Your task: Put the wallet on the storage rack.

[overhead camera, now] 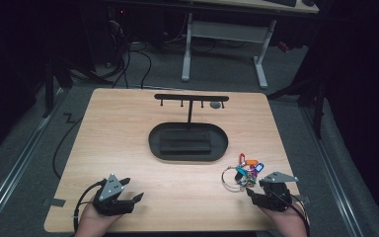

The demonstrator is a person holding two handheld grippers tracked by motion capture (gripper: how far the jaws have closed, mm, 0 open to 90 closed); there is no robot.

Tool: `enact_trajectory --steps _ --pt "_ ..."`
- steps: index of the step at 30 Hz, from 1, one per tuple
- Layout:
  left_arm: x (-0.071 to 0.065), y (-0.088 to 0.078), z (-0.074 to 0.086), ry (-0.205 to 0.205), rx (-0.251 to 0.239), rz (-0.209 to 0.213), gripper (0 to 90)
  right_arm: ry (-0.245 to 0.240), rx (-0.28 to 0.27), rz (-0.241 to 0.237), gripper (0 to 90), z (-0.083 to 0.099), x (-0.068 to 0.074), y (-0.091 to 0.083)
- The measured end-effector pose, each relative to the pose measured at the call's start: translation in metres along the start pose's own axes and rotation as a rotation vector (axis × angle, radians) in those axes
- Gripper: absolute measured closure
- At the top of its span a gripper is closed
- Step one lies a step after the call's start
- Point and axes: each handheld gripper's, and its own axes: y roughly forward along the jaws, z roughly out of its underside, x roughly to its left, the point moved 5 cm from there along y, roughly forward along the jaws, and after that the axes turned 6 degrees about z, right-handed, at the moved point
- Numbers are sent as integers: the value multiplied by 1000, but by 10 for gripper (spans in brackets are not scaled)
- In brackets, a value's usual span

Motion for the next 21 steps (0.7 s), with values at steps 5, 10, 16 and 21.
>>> enact_trajectory --steps 5,10,16,21 --pt "0 0 0 2 -1 2 296 -49 63 -2 398 -3 2 3" --pt "-1 1 1 3 4 6 296 -138 110 -10 387 -15 10 2" --pt "-2 2 1 12 6 6 297 -222 162 -56 388 -36 27 4" --pt "-4 2 0 21 5 11 298 -346 228 -65 406 -51 47 15"
